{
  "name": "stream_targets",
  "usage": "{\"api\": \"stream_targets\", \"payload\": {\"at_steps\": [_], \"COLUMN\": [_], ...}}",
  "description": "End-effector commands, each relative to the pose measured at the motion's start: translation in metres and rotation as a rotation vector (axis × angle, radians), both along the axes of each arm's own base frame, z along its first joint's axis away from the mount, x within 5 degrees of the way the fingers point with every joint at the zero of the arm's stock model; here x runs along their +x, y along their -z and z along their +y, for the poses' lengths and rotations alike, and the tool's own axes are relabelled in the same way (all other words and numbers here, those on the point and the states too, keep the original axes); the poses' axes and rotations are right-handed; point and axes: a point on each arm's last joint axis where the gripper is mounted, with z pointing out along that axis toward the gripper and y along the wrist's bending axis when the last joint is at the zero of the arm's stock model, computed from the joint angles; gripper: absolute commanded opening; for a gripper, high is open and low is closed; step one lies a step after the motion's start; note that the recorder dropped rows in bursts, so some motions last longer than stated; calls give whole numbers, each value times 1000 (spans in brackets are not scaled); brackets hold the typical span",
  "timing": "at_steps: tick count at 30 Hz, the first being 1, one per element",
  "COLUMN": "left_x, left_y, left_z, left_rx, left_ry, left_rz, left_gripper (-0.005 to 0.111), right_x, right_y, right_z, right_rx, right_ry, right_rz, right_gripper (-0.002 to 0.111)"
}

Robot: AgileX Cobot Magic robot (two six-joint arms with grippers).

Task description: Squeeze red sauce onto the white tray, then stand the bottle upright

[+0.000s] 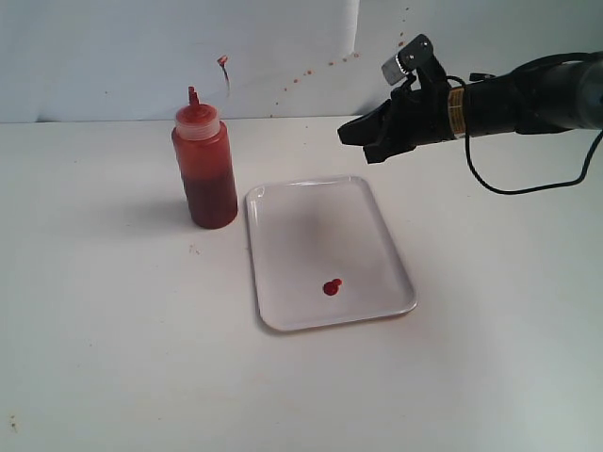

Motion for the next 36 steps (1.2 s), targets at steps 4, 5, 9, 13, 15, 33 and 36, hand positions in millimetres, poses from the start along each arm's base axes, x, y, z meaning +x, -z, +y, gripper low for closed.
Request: {"api": "stream_targets", "payload": {"at_steps": [4, 5, 9, 13, 15, 33, 36], "left_x": [-10, -9, 2, 1, -6, 3, 3], "left_y": [2, 2, 3, 3, 6, 53, 52], "left_z": [-5, -4, 7, 32, 41, 60, 60], "left_rx": [1, -5, -123, -378, -443, -498, -527], "left_ry": [121, 120, -30, -269, -341, -569, -557], "left_rz": [5, 16, 179, 323, 307, 387, 402], "left_gripper": [0, 0, 0, 0, 0, 0, 0], "right_x": [1, 1, 1, 1, 1, 2, 2], "right_y": [-3, -3, -3, -3, -3, -4, -4], "right_z": [0, 0, 0, 0, 0, 1, 1], "right_rx": [7, 7, 7, 7, 7, 22, 22], "right_ry": [7, 7, 7, 7, 7, 11, 11], "right_rz": [-8, -8, -8, -8, -8, -4, -4], "right_gripper": [0, 0, 0, 0, 0, 0, 0]}}
